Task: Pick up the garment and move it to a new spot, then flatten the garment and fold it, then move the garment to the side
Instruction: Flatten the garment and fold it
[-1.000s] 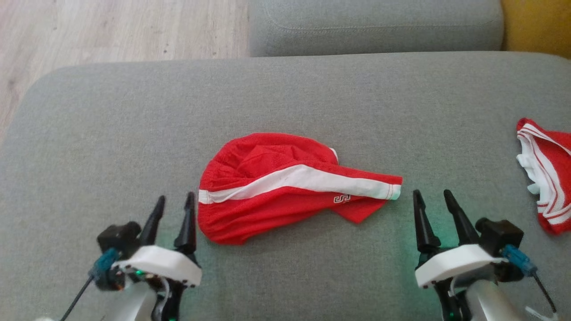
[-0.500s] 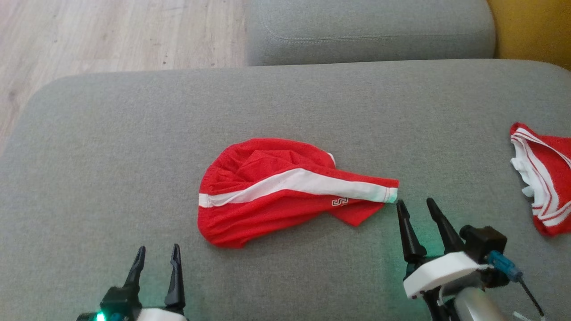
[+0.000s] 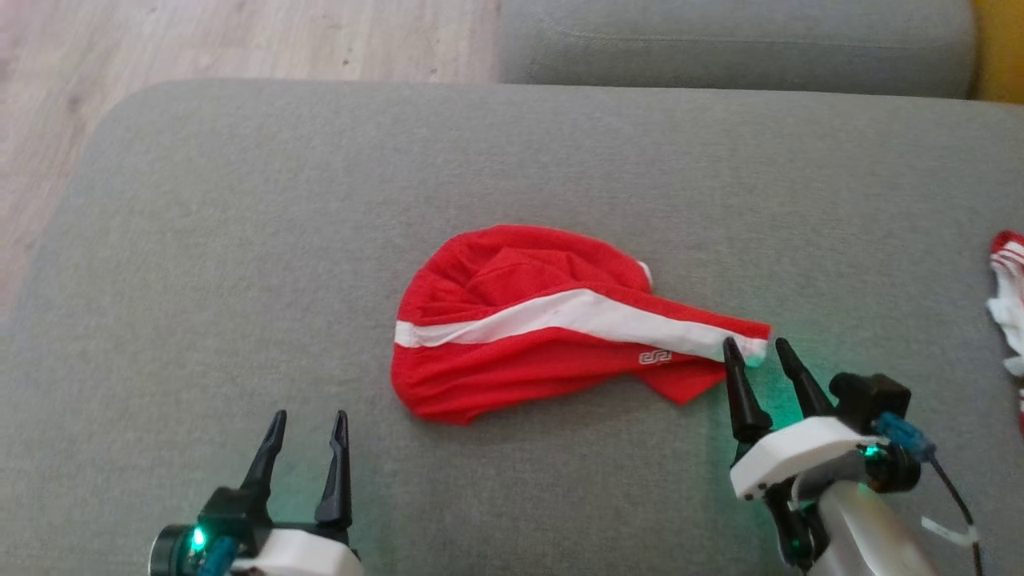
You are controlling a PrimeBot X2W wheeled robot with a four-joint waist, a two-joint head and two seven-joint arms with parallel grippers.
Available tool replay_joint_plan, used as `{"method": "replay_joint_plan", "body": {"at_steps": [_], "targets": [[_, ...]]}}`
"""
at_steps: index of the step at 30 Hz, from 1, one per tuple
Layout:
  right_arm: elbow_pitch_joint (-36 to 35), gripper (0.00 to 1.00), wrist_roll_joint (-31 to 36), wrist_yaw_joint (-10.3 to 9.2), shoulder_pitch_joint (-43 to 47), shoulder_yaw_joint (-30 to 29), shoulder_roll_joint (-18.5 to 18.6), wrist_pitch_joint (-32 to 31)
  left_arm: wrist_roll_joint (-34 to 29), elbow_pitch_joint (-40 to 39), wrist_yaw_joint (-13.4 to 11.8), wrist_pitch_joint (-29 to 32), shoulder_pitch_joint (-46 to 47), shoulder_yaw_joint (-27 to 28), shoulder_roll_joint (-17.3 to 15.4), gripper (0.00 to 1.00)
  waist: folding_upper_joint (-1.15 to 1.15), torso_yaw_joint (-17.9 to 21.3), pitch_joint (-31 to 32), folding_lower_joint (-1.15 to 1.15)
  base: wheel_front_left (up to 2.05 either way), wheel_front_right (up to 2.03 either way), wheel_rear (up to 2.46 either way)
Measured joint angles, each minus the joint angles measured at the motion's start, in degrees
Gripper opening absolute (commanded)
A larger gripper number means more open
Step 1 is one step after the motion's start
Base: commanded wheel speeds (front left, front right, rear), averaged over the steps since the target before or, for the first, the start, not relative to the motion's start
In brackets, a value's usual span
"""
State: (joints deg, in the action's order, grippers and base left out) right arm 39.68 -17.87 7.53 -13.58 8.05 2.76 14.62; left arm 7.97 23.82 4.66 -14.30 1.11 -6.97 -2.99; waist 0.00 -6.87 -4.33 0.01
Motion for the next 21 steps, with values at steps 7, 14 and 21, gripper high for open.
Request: {"method": "replay_joint_plan", "body": {"at_steps": [7, 14, 21], "targets": [[2.21, 1.00, -0.81, 0.00, -0.36, 0.07, 0.00, 0.01, -0.47, 0.04, 0.47, 0.00, -0.14, 1.36, 0.07, 1.00, 0.00, -1.35, -0.92, 0.00, 0.00, 0.00, 0.00], [2.45, 1.00, -2.40, 0.00, -0.36, 0.49, 0.00, 0.01, -0.43, 0.03, 0.87, 0.00, -0.12, 1.03, 0.11, 1.00, 0.00, -1.09, -1.13, 0.00, 0.00, 0.00, 0.00], [2.12, 0.87, -2.90, 0.00, -0.37, 1.38, 0.00, 0.01, -0.38, 0.03, 0.90, 0.01, -0.02, 0.57, 0.13, 1.00, 0.00, -1.20, -1.51, 0.00, 0.00, 0.00, 0.00]]}}
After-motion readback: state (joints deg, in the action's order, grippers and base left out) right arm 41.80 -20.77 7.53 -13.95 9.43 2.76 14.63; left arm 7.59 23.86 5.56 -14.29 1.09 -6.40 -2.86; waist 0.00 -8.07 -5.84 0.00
